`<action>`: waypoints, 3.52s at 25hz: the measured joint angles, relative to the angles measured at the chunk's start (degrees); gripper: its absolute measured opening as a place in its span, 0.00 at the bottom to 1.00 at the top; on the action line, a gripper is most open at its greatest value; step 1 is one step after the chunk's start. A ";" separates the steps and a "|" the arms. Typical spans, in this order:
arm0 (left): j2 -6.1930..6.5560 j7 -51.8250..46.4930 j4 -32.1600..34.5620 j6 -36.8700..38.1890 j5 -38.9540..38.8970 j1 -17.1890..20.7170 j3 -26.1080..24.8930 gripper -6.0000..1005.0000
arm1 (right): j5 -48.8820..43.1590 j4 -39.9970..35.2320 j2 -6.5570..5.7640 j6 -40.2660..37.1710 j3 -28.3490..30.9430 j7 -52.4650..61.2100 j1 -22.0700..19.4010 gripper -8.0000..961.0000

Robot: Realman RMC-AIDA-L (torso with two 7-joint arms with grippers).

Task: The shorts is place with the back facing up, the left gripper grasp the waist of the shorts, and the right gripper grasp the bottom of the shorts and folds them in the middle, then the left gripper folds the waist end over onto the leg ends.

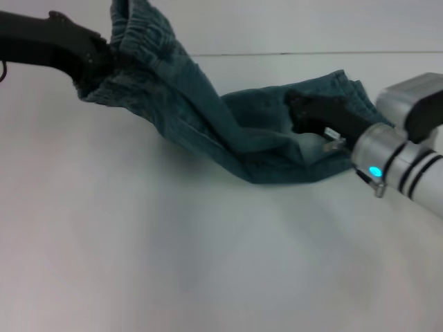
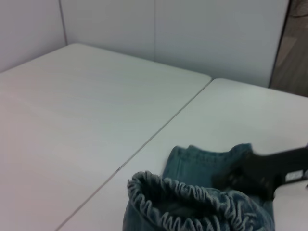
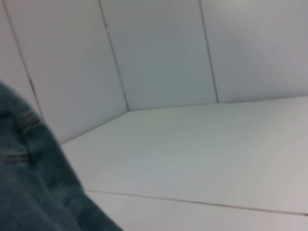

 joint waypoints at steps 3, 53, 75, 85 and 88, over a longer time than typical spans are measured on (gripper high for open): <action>0.47 -0.15 0.03 1.60 -1.07 -1.54 0.00 0.09 | -0.36 2.89 0.25 1.32 0.04 -2.54 3.24 0.03; -5.28 3.56 -21.41 -14.71 -3.37 -6.05 21.49 0.17 | -52.37 -0.75 -1.28 -23.74 65.27 6.78 -10.10 0.07; -5.28 10.08 -15.55 -4.04 -21.93 10.64 7.81 0.78 | -52.87 -17.59 -2.23 -34.67 42.28 24.92 -7.00 0.11; -5.28 17.25 -17.33 6.11 -22.67 23.44 -6.84 0.94 | -52.89 -40.05 -3.06 -50.00 10.87 40.39 -10.13 0.41; -5.27 18.43 -16.73 7.73 -20.90 25.42 -8.63 0.94 | -53.36 -46.40 -3.66 -50.82 3.93 46.38 -11.86 0.54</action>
